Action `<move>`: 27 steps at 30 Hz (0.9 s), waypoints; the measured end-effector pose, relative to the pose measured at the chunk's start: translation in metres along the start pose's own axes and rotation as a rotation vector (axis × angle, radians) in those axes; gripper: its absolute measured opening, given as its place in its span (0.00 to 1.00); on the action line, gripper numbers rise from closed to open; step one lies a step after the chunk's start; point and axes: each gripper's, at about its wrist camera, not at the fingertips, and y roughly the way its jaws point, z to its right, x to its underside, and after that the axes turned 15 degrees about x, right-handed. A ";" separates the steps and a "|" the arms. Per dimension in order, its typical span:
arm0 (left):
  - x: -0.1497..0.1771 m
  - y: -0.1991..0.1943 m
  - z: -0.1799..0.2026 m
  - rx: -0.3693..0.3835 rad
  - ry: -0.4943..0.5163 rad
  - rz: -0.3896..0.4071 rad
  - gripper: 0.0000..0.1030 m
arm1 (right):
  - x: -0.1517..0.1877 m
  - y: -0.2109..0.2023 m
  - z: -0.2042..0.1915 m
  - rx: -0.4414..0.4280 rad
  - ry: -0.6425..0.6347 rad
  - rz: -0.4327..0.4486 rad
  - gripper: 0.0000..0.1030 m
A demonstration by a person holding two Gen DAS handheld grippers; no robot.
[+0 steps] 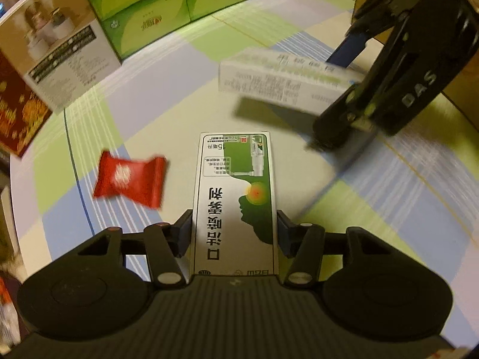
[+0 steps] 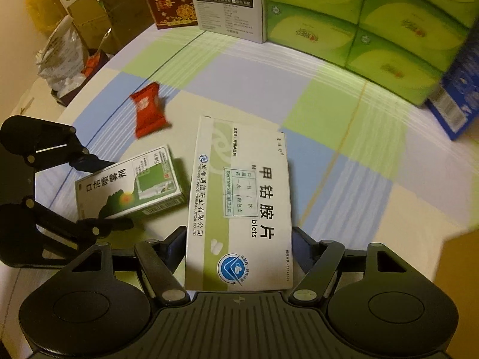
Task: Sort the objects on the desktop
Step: 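Grasp the white medicine box with the right tool while the left tool grasps the green box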
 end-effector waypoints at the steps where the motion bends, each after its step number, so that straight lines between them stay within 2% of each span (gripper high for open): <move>1: 0.003 -0.002 0.005 -0.001 -0.015 0.000 0.49 | 0.010 -0.007 -0.002 0.003 -0.003 -0.004 0.68; 7: 0.030 -0.018 0.056 -0.001 -0.086 0.024 0.49 | 0.068 -0.040 -0.013 0.006 0.019 -0.038 0.68; 12: 0.057 -0.030 0.107 0.022 -0.119 0.045 0.49 | 0.133 -0.061 -0.028 -0.011 0.026 -0.076 0.68; 15: 0.072 -0.034 0.135 0.037 -0.131 0.055 0.49 | 0.169 -0.071 -0.035 0.025 0.018 -0.080 0.68; 18: 0.087 -0.036 0.160 0.049 -0.126 0.058 0.49 | 0.198 -0.077 -0.040 0.088 -0.001 -0.043 0.68; 21: 0.099 -0.035 0.174 0.051 -0.134 0.064 0.49 | 0.221 -0.076 -0.039 0.107 0.013 -0.029 0.68; 27: 0.106 -0.028 0.177 0.041 -0.155 0.072 0.50 | 0.233 -0.074 -0.028 0.086 0.139 0.024 0.69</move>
